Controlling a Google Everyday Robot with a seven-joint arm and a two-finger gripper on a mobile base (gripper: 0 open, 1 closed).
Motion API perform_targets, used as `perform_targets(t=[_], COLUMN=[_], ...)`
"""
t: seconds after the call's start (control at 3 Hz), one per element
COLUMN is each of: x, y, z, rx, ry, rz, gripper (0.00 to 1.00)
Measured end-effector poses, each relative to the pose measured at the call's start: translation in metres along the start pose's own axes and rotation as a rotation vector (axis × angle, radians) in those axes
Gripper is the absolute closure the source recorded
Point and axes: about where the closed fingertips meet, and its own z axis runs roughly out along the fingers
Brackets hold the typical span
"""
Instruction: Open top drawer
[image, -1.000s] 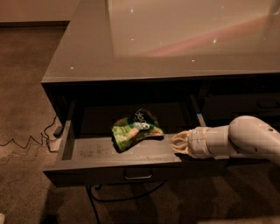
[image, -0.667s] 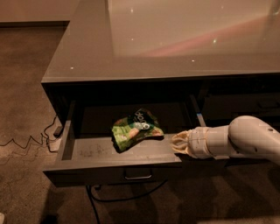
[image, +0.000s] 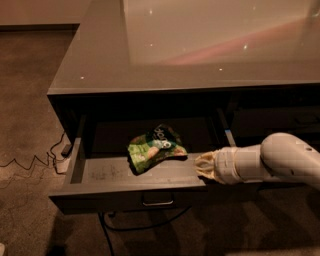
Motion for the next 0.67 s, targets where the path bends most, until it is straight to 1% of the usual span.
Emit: perform_targets(t=[0.33,0.67], x=[0.0,0.009], y=[0.004,0.021], z=[-0.004,-0.012], rx=[-0.015,-0.051], ry=[0.003,0.024], rz=[0.005,0.014], gripper=[1.0,1.0])
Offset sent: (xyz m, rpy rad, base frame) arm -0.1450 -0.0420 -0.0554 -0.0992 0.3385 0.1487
